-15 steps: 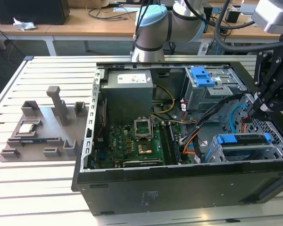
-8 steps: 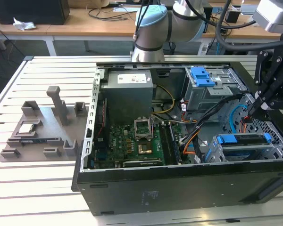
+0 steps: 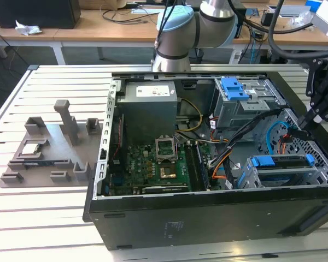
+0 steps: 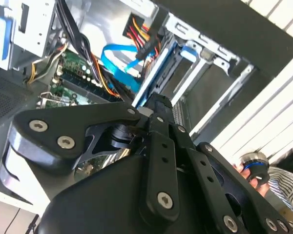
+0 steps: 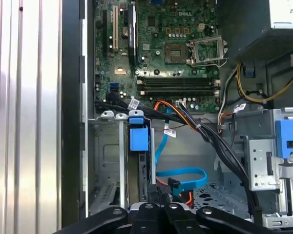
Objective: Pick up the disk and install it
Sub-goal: 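Insert the disk into the insertion slot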
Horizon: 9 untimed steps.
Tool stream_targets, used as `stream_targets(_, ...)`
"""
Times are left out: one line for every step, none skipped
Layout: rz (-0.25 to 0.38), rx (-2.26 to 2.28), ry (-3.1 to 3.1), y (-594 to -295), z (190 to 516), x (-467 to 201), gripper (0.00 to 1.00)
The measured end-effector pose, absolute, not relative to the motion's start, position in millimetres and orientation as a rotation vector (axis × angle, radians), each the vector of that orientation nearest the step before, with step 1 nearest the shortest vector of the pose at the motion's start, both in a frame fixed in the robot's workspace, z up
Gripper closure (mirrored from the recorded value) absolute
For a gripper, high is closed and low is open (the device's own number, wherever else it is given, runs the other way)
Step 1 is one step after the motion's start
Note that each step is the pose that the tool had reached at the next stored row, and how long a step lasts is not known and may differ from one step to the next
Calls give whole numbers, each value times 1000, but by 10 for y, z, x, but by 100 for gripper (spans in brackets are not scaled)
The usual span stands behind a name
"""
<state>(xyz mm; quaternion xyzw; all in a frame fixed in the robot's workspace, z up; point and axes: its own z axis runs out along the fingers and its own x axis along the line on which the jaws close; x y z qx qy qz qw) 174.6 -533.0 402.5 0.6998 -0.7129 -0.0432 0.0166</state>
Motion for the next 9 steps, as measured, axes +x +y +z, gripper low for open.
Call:
stream_targets(-135, 2175, -2216, -5306, 4017, 1762, 89)
stream_targets(-135, 2175, -2216, -5293, 4013, 1773, 89)
stream_targets(-136, 2175, -2216, -5280, 4010, 1796, 89)
stream_targets(-136, 2175, -2215, -5278, 4010, 1810, 89)
stream_targets(-136, 2175, -2216, -5278, 4009, 1810, 89)
stream_targets(-136, 2175, -2216, -5277, 4010, 1810, 89)
stream_targets(-136, 2175, -2216, -5278, 4009, 1810, 89)
stream_targets(-136, 2175, -2216, -5278, 4009, 1811, 89)
stream_targets(-136, 2175, -2216, -5278, 4010, 1811, 89)
